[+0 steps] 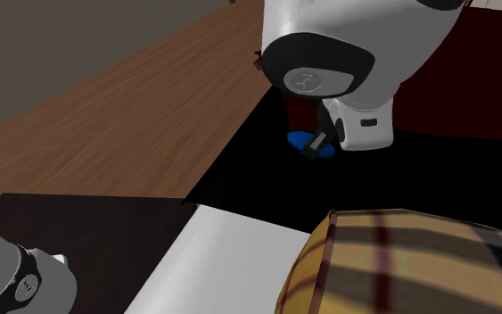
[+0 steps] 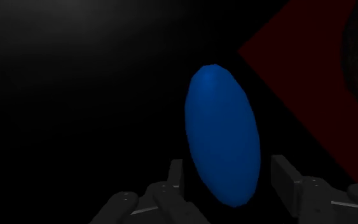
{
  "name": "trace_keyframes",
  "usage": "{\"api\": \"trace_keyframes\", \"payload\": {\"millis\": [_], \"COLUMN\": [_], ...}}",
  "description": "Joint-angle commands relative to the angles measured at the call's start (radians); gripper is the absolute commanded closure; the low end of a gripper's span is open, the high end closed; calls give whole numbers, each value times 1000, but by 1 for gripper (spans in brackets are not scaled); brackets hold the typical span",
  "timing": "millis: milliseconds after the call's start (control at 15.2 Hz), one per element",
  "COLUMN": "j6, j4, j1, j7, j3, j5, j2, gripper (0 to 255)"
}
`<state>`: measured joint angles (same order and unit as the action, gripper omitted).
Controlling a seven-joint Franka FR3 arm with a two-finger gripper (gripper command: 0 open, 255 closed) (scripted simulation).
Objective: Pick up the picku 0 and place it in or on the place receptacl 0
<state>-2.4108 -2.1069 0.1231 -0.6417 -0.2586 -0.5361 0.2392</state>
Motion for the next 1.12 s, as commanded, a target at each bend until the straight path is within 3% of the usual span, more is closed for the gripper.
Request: {"api": "trace_keyframes", "payload": {"millis": [0, 66, 594, 1056], "j6": [57, 114, 28, 28], "j4": [44, 88, 70, 70], "j1": [77, 127, 144, 144], "j7": [-250, -386, -389, -389], "j3": [31, 48, 45, 45], "j5": [188, 291, 293, 293], "j2": [-13, -11, 55, 55], "gripper": [0, 0, 0, 0]}}
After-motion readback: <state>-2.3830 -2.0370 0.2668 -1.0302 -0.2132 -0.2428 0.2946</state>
